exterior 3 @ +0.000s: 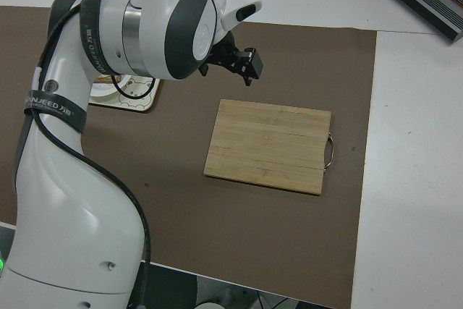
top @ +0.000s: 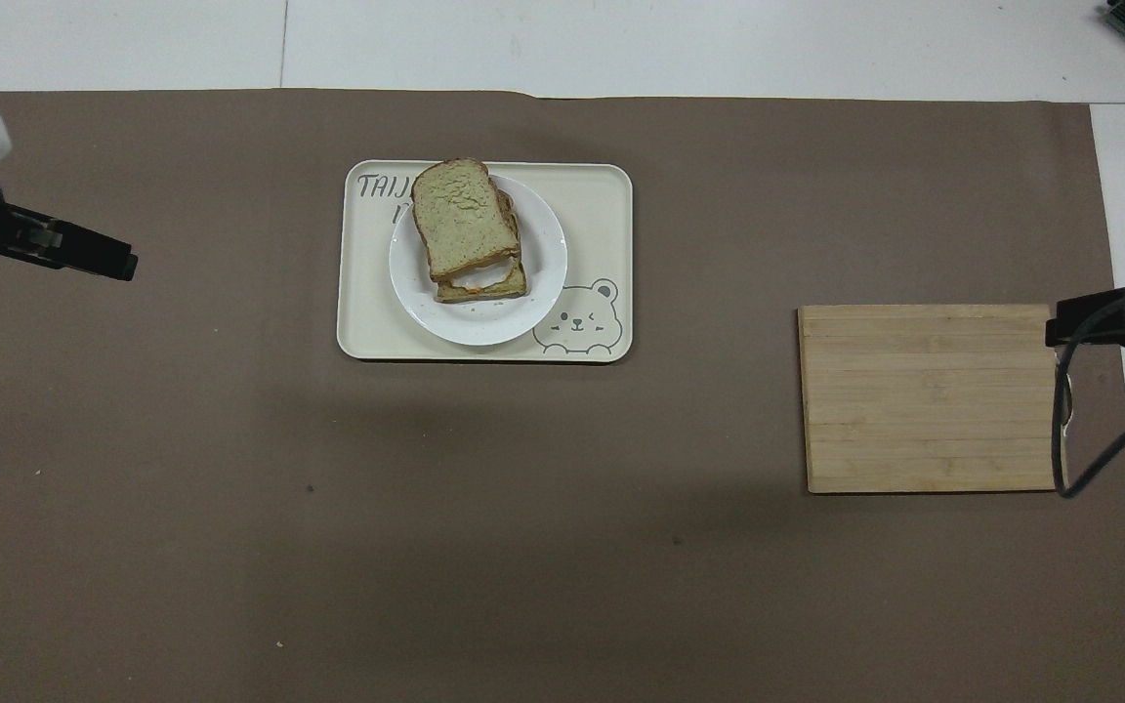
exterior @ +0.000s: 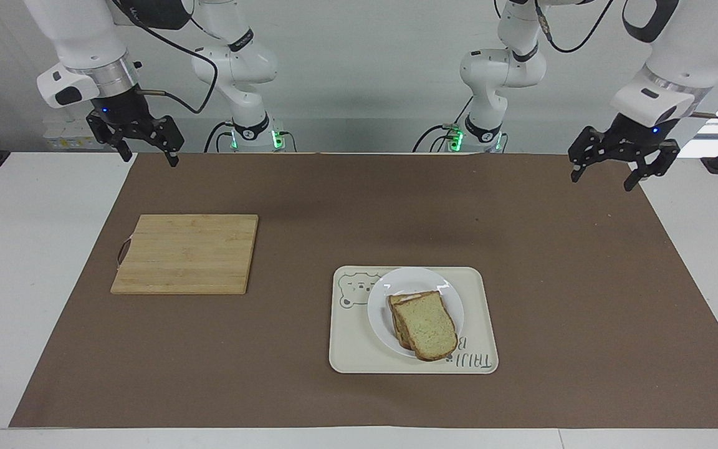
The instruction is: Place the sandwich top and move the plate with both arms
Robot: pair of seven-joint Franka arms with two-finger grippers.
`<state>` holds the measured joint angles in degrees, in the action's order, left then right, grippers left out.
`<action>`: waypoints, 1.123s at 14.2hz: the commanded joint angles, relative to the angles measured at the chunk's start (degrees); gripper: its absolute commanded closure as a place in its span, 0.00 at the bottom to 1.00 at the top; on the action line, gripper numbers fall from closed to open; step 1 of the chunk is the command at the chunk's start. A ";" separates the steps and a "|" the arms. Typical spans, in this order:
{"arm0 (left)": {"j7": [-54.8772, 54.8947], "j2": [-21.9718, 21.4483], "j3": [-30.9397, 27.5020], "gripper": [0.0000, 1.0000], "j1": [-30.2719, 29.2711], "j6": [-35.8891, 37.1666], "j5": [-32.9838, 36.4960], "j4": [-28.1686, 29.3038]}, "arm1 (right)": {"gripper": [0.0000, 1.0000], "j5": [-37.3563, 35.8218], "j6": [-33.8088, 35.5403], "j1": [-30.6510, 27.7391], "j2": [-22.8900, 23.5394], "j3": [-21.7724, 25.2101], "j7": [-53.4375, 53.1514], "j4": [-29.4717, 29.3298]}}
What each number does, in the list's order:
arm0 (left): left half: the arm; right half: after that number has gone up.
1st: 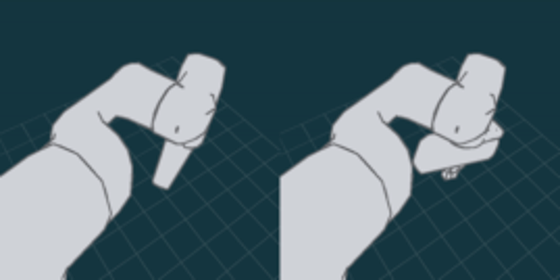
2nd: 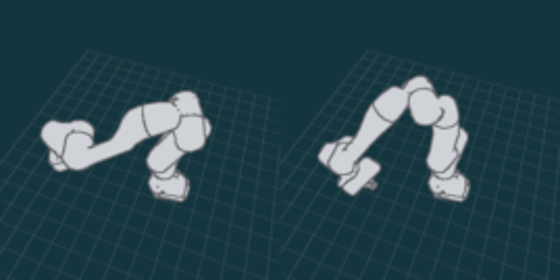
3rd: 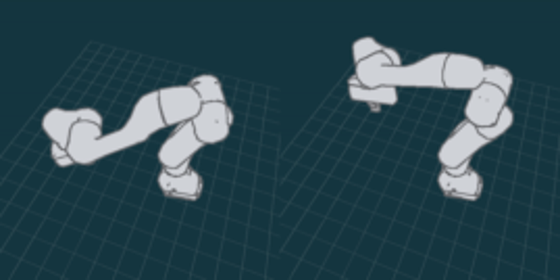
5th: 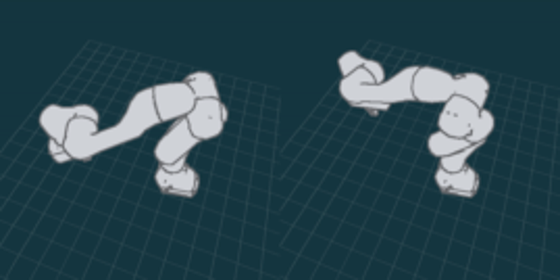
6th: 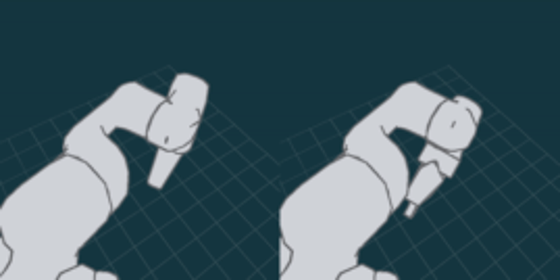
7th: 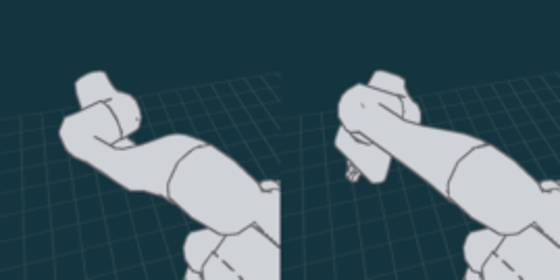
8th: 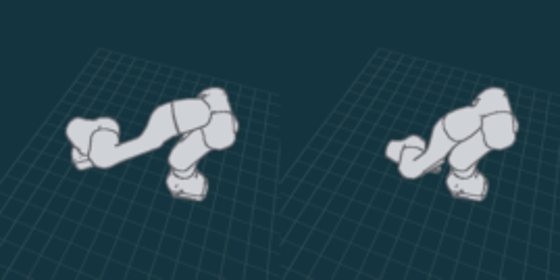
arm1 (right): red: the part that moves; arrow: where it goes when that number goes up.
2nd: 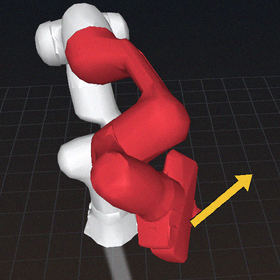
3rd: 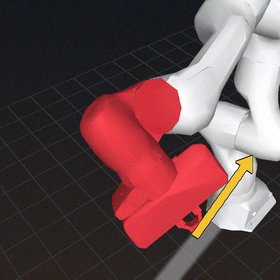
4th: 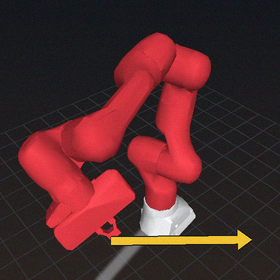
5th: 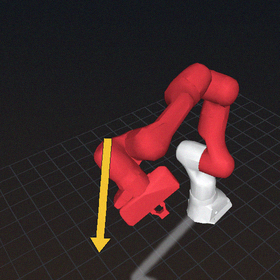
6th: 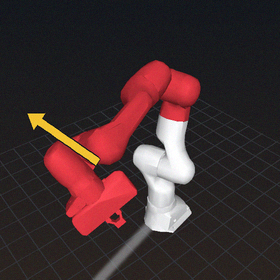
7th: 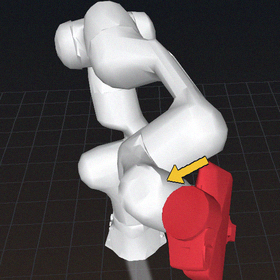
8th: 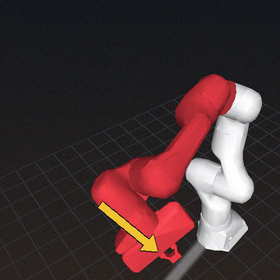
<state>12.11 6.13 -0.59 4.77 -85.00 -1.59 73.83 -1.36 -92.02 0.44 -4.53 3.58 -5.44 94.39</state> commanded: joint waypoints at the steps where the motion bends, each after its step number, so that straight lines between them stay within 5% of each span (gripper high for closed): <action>1: 0.37 -2.60 -1.42 0.00 -0.38 5.53 0.80 -2.55 | 0.00 0.04 0.62 0.61 -0.30 0.29 1.30 -0.08; 5: 1.42 -8.32 -1.70 0.00 -0.12 7.56 0.36 3.85 | 0.00 0.04 0.70 0.53 -0.39 -0.15 1.22 -0.08; 16: 1.42 -7.89 -1.87 0.00 -0.47 11.43 0.98 2.81 | 0.00 0.04 0.62 0.44 -0.39 -0.15 1.31 -0.08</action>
<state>12.92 -1.31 -2.63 4.79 -74.23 -1.55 76.37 -1.35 -92.02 1.16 -4.53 3.49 -5.44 94.39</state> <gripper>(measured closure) 0.000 0.000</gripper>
